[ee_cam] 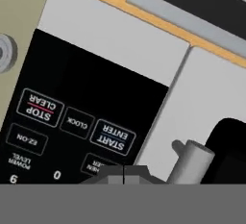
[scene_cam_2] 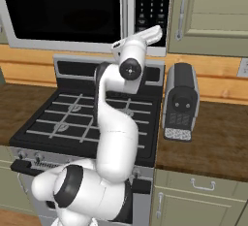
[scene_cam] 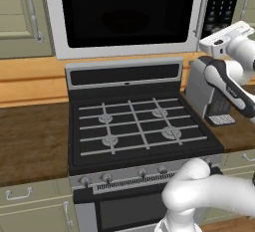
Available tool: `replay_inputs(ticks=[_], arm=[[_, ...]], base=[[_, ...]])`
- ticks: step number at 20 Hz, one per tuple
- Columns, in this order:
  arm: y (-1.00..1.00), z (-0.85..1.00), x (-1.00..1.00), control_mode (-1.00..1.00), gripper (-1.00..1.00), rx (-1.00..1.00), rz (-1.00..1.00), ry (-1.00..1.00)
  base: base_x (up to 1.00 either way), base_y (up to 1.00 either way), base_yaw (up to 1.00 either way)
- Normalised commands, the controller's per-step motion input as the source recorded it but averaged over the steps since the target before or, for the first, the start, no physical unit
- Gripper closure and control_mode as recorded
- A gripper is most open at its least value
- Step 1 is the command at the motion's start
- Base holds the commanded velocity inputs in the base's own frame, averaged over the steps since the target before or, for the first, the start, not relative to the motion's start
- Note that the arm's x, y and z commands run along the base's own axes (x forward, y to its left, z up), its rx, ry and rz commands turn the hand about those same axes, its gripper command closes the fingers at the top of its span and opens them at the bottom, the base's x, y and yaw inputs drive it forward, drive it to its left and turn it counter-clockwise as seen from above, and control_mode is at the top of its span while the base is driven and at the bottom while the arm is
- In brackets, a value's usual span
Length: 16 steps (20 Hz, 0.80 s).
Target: Open the microwave, place the bowl with waffle inside the microwave, then close the microwave door and turn it on.
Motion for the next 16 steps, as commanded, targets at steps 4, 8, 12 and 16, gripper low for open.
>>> replay_inputs(ticks=[4, 8, 12, 16], arm=[[-0.01, -0.08, 0.72, -1.00, 1.00, -0.15, 0.00, 0.00], [-0.23, -0.10, 0.97, -1.00, 1.00, -0.17, 0.00, 0.10], [-0.45, -0.08, 1.00, -1.00, 1.00, -0.15, 0.02, 0.25], [-0.76, -0.02, 1.00, -1.00, 1.00, -0.12, 0.10, 0.42]], base=[[0.00, 0.00, 0.00], [0.00, 0.00, 0.00], [0.00, 0.00, 0.00], [0.00, 0.00, 0.00]])
